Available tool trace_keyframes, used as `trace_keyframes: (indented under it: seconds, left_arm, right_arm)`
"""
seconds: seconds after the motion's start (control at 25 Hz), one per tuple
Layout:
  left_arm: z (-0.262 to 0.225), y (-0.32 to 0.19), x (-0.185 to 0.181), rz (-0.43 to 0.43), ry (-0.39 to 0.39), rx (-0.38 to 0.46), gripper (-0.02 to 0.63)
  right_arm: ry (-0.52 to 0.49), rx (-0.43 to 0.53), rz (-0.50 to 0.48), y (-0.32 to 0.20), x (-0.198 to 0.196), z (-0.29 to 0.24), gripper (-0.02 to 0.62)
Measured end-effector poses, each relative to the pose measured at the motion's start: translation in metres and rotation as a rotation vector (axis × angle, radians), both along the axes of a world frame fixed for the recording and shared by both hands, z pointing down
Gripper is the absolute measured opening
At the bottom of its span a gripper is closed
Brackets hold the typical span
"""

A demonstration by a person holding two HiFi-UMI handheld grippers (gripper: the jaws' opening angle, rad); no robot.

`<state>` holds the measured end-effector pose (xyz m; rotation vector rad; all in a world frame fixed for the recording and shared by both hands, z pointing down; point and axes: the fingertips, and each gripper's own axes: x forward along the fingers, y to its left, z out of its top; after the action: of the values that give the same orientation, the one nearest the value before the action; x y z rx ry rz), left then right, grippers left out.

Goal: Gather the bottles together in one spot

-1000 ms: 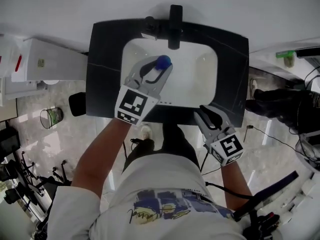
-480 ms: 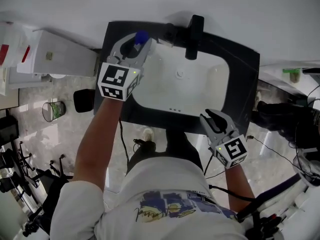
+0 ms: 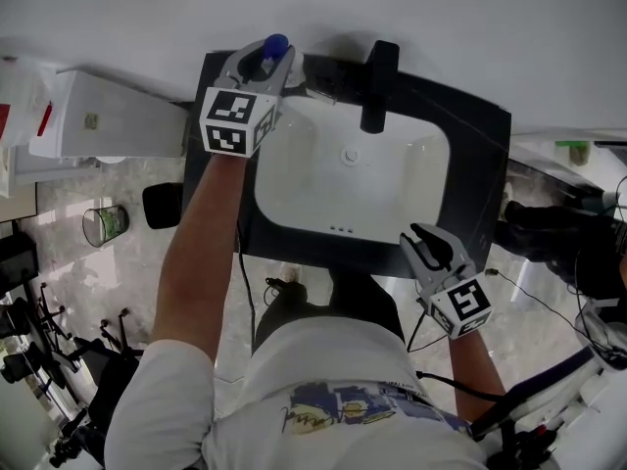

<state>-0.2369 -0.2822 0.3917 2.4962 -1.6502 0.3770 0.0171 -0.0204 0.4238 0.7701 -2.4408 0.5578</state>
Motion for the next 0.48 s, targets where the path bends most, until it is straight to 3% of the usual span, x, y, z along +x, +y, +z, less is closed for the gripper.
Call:
trace_keyframes:
  seconds: [0.48]
  left_arm:
    - [0.029, -0.018, -0.008, 0.000, -0.039, 0.014, 0.109]
  right_arm:
    - [0.024, -0.016, 0.026, 0.000, 0.016, 0.007, 0.089]
